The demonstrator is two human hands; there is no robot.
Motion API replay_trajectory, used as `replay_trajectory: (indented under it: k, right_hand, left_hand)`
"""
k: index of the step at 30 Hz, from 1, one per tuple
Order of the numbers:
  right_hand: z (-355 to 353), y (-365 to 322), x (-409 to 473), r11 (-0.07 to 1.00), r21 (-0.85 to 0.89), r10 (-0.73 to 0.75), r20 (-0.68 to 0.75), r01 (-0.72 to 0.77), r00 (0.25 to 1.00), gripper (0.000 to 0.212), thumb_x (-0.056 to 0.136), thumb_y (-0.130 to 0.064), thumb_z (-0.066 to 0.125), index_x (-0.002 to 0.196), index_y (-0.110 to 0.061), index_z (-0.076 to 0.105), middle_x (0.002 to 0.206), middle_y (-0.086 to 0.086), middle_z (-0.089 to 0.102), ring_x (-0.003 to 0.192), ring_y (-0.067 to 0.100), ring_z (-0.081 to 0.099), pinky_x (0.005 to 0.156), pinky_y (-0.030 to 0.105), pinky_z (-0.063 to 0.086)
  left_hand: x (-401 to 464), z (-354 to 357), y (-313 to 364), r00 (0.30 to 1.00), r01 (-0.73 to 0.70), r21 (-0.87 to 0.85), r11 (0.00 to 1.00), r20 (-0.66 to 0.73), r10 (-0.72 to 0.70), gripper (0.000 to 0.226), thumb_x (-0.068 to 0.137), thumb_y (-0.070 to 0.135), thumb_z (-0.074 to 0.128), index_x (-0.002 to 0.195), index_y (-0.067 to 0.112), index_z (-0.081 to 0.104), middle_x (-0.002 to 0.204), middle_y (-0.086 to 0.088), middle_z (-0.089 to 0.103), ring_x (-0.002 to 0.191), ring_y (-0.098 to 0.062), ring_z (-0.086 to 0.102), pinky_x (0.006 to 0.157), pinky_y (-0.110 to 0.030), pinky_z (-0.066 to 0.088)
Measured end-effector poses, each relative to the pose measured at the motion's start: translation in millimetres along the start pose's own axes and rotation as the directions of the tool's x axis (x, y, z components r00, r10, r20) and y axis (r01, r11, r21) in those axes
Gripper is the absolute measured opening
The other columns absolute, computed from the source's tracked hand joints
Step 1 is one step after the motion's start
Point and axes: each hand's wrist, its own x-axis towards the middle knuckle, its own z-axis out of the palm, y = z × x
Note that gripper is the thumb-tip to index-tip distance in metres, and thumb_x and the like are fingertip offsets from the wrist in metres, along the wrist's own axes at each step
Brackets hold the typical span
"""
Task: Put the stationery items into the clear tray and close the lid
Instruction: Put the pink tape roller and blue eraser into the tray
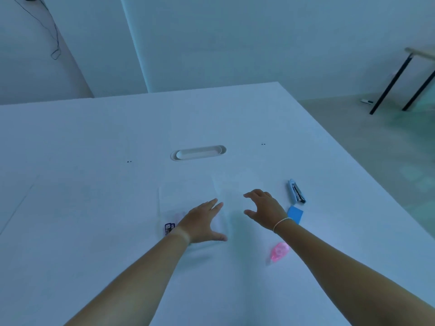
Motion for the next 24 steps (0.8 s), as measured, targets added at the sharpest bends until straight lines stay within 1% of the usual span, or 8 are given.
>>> replay_trajectory:
  k: [4, 7, 12, 18, 21, 24]
  right_hand:
    - [-11, 32, -17, 0.996, 0.013, 0.088, -0.022, -0.088, 0.996, 0.045, 0.084, -0.028, 0.060, 0.127, -0.018, 0.048, 0.132, 0.004, 0.051, 0.118, 0.026, 0.047, 0.099, 0.039, 0.043]
    - [-16, 53, -28, 0.990, 0.023, 0.142, -0.037, -0.141, 0.989, 0.045, 0.083, -0.028, 0.062, 0.125, -0.017, 0.050, 0.131, 0.004, 0.052, 0.118, 0.026, 0.049, 0.099, 0.039, 0.044]
    - [-19, 79, -42, 0.974, 0.057, 0.220, -0.045, -0.218, 0.974, 0.045, 0.083, -0.028, 0.063, 0.125, -0.018, 0.051, 0.131, 0.005, 0.052, 0.120, 0.026, 0.047, 0.100, 0.039, 0.043]
    - [-16, 100, -51, 0.962, 0.070, 0.267, -0.019, -0.265, 0.963, 0.046, 0.083, -0.026, 0.062, 0.126, -0.018, 0.049, 0.135, 0.006, 0.048, 0.119, 0.028, 0.046, 0.099, 0.038, 0.042]
    - [-12, 109, -54, 0.958, 0.058, 0.280, 0.001, -0.279, 0.960, 0.048, 0.083, -0.026, 0.062, 0.128, -0.016, 0.047, 0.136, 0.006, 0.047, 0.121, 0.028, 0.045, 0.100, 0.037, 0.042]
    - [-10, 113, -54, 0.958, 0.056, 0.279, 0.023, -0.280, 0.960, 0.049, 0.083, -0.027, 0.062, 0.128, -0.016, 0.047, 0.137, 0.005, 0.046, 0.123, 0.027, 0.043, 0.101, 0.037, 0.041]
  left_hand:
    - [15, 9, 23, 1.000, -0.022, 0.015, 1.000, 0.015, 0.022, 0.099, 0.072, 0.063, 0.063, 0.149, 0.030, 0.012, 0.160, 0.010, 0.006, 0.146, -0.011, 0.009, 0.116, -0.038, 0.014]
    - [27, 17, 39, 0.995, -0.086, 0.008, 0.996, 0.045, 0.086, 0.099, 0.073, 0.061, 0.064, 0.149, 0.025, 0.013, 0.161, 0.004, 0.008, 0.147, -0.014, 0.011, 0.118, -0.033, 0.013]
    - [40, 27, 60, 0.989, -0.132, 0.009, 0.991, 0.070, 0.131, 0.097, 0.073, 0.060, 0.065, 0.149, 0.026, 0.015, 0.161, 0.004, 0.010, 0.147, -0.014, 0.011, 0.118, -0.031, 0.014]
    - [50, 33, 77, 0.983, -0.163, 0.001, 0.987, 0.084, 0.163, 0.092, 0.074, 0.056, 0.066, 0.148, 0.026, 0.020, 0.160, 0.003, 0.015, 0.146, -0.015, 0.015, 0.117, -0.030, 0.016]
    - [51, 40, 87, 0.980, -0.183, -0.010, 0.983, 0.081, 0.183, 0.085, 0.075, 0.054, 0.066, 0.146, 0.027, 0.027, 0.157, 0.003, 0.024, 0.143, -0.015, 0.022, 0.115, -0.029, 0.020]
    - [54, 46, 98, 0.974, -0.211, -0.010, 0.977, 0.082, 0.212, 0.076, 0.077, 0.054, 0.064, 0.142, 0.026, 0.036, 0.147, 0.001, 0.039, 0.134, -0.017, 0.035, 0.110, -0.030, 0.032]
